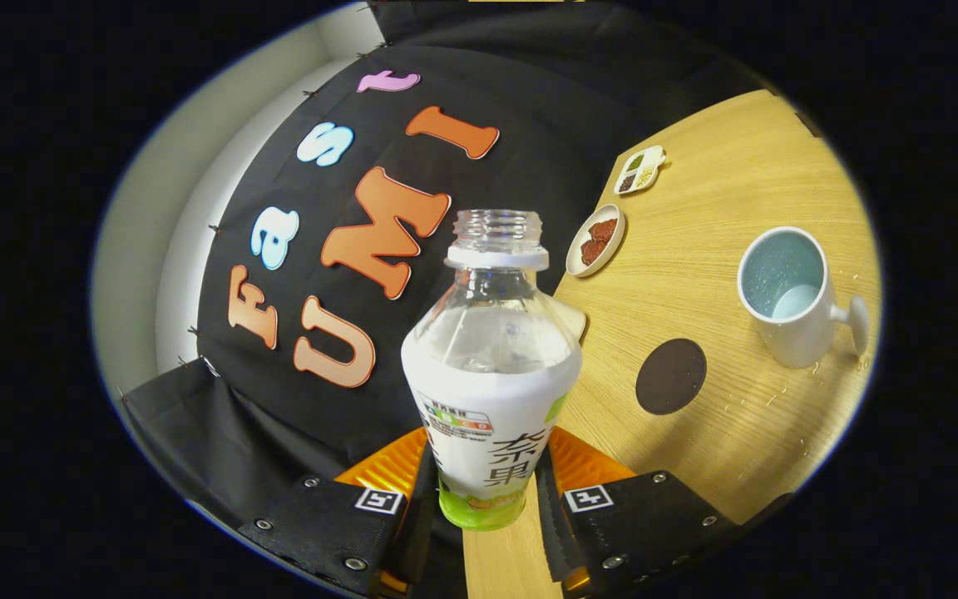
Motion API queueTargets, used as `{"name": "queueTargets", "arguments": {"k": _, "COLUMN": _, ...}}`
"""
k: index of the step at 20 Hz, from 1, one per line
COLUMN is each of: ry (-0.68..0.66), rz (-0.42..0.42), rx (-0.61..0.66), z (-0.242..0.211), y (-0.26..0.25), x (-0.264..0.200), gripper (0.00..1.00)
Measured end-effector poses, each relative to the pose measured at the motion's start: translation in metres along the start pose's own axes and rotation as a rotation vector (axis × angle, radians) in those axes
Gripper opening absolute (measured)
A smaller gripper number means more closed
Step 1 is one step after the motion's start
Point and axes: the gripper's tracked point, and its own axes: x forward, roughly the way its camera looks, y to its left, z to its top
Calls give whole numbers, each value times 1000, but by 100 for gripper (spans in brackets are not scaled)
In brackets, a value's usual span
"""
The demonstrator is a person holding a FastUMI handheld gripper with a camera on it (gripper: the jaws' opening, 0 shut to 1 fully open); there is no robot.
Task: Take the bottle from table, then pour the juice into the cup, finally place the bottle on the coaster
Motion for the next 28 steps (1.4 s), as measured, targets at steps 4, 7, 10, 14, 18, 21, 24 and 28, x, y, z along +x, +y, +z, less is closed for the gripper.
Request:
{"name": "queueTargets", "arguments": {"k": 4, "ry": -8, "rz": 13, "rx": 129, "z": 7, "y": 2, "x": -1, "gripper": 56}}
{"name": "queueTargets", "arguments": {"k": 7, "ry": -24, "rz": 35, "rx": 239, "z": 13, "y": 5, "x": -2, "gripper": 56}}
{"name": "queueTargets", "arguments": {"k": 10, "ry": -33, "rz": 44, "rx": 310, "z": 17, "y": 6, "x": 1, "gripper": 56}}
{"name": "queueTargets", "arguments": {"k": 14, "ry": -32, "rz": 43, "rx": 366, "z": 17, "y": 7, "x": 2, "gripper": 56}}
{"name": "queueTargets", "arguments": {"k": 18, "ry": -42, "rz": 51, "rx": 437, "z": 22, "y": 7, "x": 3, "gripper": 56}}
{"name": "queueTargets", "arguments": {"k": 21, "ry": -49, "rz": 46, "rx": 466, "z": 25, "y": 7, "x": 5, "gripper": 56}}
{"name": "queueTargets", "arguments": {"k": 24, "ry": -57, "rz": 48, "rx": 490, "z": 32, "y": 4, "x": 3, "gripper": 56}}
{"name": "queueTargets", "arguments": {"k": 28, "ry": -66, "rz": 48, "rx": 520, "z": 38, "y": 3, "x": 5, "gripper": 56}}
